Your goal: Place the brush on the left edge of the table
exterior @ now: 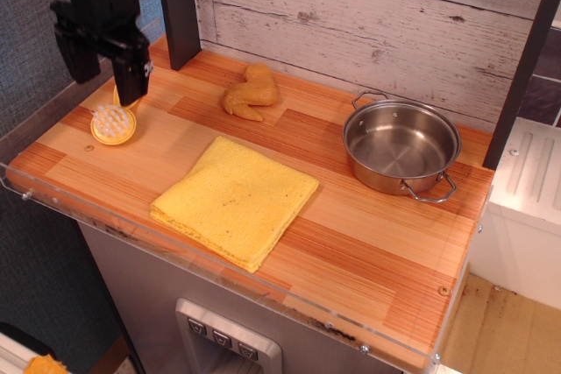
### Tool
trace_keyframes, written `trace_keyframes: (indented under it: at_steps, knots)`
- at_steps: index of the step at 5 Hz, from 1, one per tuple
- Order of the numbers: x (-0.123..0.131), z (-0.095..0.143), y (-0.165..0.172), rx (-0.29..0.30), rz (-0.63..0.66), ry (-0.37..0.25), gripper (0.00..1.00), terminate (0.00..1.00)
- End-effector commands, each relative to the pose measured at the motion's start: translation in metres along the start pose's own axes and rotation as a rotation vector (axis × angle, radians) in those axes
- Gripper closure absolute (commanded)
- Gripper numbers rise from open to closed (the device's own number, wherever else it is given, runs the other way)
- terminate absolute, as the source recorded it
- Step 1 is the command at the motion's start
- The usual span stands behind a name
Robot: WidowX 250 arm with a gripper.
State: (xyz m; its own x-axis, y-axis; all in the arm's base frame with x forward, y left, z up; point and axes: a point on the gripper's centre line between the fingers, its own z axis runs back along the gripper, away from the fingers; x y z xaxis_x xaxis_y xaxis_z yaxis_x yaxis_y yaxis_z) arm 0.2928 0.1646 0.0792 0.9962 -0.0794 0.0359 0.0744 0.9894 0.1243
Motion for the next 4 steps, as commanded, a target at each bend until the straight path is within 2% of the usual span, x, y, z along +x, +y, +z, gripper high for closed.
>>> trace_keyframes:
  at_steps: [1, 2, 3, 4]
  knots:
    - [-0.011, 0.050, -0.066, 0.010, 0.031, -0.088, 0.00, 0.00]
    - [-0.012, 0.053, -0.090, -0.019, 0.063, -0.097, 0.00, 0.00]
    - [-0.013, 0.046, -0.103, -0.064, 0.110, -0.116, 0.00, 0.00]
    - [-0.013, 0.037, -0.108, -0.109, 0.110, -0.106, 0.00, 0.00]
